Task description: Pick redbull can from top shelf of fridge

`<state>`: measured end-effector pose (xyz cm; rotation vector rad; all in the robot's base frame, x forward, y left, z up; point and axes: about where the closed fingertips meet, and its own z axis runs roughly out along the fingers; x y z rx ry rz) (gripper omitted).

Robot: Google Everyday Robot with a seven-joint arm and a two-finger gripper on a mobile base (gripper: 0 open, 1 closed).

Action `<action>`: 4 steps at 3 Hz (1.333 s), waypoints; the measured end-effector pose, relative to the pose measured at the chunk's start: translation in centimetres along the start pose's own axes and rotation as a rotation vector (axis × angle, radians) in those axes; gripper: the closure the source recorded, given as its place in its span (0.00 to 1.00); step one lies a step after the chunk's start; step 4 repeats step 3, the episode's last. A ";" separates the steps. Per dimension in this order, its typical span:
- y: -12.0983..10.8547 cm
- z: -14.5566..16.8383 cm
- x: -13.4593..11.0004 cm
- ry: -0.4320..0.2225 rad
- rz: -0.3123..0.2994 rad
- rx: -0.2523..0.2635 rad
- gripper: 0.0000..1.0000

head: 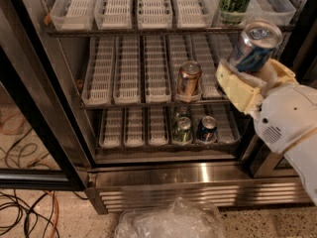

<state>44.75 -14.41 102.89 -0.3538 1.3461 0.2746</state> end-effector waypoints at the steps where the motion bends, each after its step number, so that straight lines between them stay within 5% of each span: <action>1: 3.1 -1.6 1.2 0.047 0.020 -0.105 1.00; 2: 6.1 -2.9 2.1 0.085 0.036 -0.235 1.00; 4: 6.1 -2.9 2.1 0.085 0.036 -0.235 1.00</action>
Offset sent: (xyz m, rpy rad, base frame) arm -0.0685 0.0534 -0.0447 -0.0591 0.1344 0.3286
